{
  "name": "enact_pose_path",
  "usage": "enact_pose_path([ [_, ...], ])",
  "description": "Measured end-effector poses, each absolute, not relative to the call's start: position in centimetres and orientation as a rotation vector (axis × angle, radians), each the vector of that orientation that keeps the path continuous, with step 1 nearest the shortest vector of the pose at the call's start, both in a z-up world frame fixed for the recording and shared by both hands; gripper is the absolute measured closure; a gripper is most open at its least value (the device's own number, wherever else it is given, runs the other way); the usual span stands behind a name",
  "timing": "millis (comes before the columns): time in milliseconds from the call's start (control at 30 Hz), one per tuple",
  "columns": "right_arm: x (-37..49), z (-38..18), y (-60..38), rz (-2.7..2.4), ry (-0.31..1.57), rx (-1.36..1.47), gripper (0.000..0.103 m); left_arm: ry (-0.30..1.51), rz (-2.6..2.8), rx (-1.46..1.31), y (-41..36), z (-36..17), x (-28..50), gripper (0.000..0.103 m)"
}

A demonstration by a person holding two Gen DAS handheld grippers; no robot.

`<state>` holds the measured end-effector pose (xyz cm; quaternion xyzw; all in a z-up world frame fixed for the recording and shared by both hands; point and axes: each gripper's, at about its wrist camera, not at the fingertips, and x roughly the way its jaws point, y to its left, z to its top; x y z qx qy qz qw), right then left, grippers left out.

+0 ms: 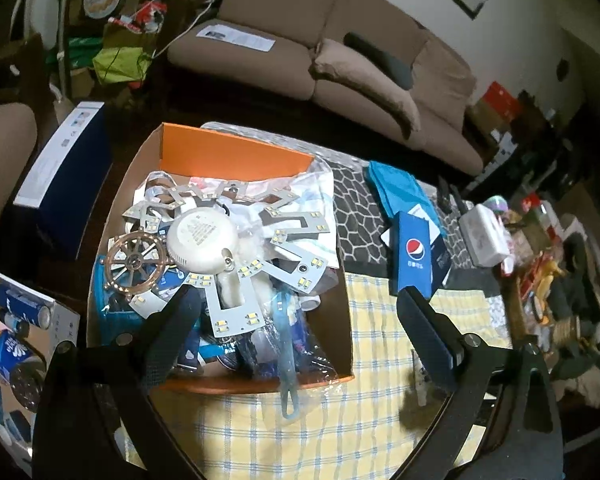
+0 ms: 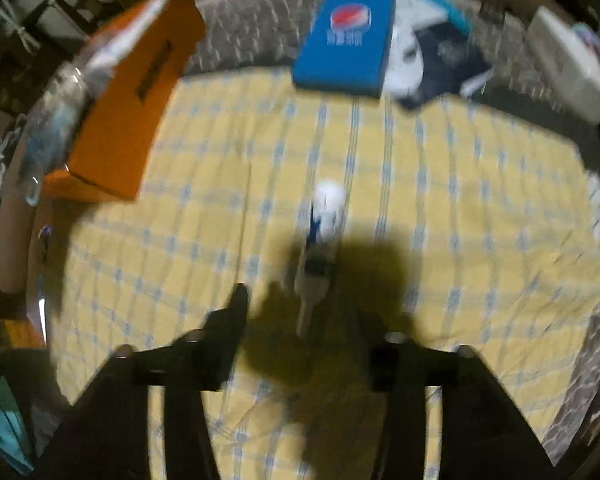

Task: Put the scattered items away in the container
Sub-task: 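Grasp the white tube with the right tool while the left tool reaches the Pepsi box, then grasp the blue Pepsi box with the left tool while the right tool lifts the tube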

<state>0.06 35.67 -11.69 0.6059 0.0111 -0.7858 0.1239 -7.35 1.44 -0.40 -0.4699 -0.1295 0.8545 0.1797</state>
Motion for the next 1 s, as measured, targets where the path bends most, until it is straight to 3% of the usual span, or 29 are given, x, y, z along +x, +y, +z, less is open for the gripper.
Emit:
enact_pose_path([
  [233,-1.5,-14.3,35.4,-2.316,0.044,1.783,0.051,-0.331,2.412,-1.328,2.2,-0.6,-7.0,0.004],
  [333,-1.5,-16.0,35.7,-2.311,-0.028,1.783,0.081,-0.304,2.409,-1.334,3.2,-1.0,-6.8,0.004],
  [467,-0.7,-15.4,37.7,-2.360,-0.125,1.720,0.082,-0.262,2.365,-1.341,5.8,-1.6,-6.3,0.004],
  [667,2.1,-11.9,45.4,-2.541,-0.355,1.660,0.084,-0.177,2.116,-1.407,18.6,-4.2,-7.1,0.004],
  [700,2.7,-11.3,46.8,-2.573,-0.398,1.650,0.085,-0.186,2.098,-1.467,21.1,-5.4,-7.6,0.004],
  [733,3.4,-10.8,48.0,-2.595,-0.431,1.640,0.095,-0.173,2.105,-1.509,23.2,-6.4,-8.2,0.004],
  [867,5.0,-10.7,51.0,-2.672,-0.511,1.637,0.095,0.073,2.256,-1.516,30.8,-9.8,-11.1,0.004],
  [1000,3.9,-12.6,51.4,-2.591,-0.550,1.692,0.095,0.124,2.237,-1.578,34.3,-14.0,-14.4,0.004],
])
